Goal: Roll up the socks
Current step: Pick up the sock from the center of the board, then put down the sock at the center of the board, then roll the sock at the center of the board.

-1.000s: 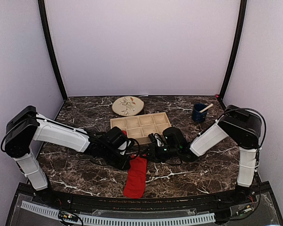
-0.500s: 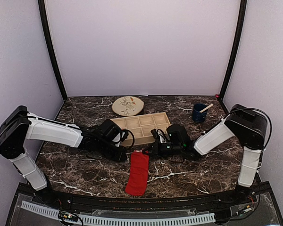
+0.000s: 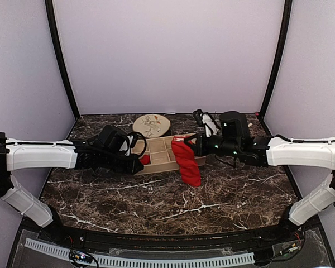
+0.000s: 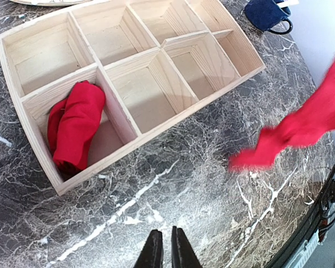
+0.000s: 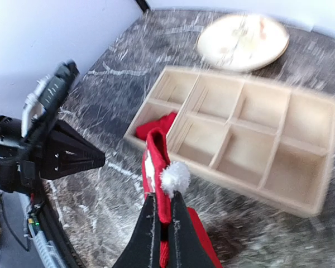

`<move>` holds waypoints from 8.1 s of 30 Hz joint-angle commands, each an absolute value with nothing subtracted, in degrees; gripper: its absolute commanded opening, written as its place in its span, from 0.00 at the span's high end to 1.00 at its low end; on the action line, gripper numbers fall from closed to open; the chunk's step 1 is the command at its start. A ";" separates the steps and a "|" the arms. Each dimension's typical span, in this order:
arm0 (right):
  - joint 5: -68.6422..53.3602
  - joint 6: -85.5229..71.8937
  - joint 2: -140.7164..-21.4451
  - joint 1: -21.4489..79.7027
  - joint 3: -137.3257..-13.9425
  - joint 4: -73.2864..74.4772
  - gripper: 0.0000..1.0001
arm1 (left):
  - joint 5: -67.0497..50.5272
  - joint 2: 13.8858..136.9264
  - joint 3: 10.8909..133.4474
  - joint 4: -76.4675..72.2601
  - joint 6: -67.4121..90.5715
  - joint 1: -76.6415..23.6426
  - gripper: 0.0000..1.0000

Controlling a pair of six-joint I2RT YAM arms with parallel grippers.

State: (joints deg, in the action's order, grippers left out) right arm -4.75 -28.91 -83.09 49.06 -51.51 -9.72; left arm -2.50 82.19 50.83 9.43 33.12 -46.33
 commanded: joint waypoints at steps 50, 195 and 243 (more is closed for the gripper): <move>25.48 -21.98 -98.24 85.39 -48.53 -1.00 0.46 | -9.23 81.97 44.09 0.57 30.23 -45.62 0.76; -28.89 -69.88 -90.55 50.88 -20.63 -36.12 1.00 | -30.81 114.37 67.73 0.09 6.43 -58.36 0.92; 24.57 -41.62 -75.55 74.12 -33.65 9.67 0.70 | -31.90 121.93 73.63 6.59 9.05 -58.27 1.00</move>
State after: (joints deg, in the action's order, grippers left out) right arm 13.93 -43.38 -76.79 70.30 -32.14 7.42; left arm -32.23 119.98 72.71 2.07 8.71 -58.08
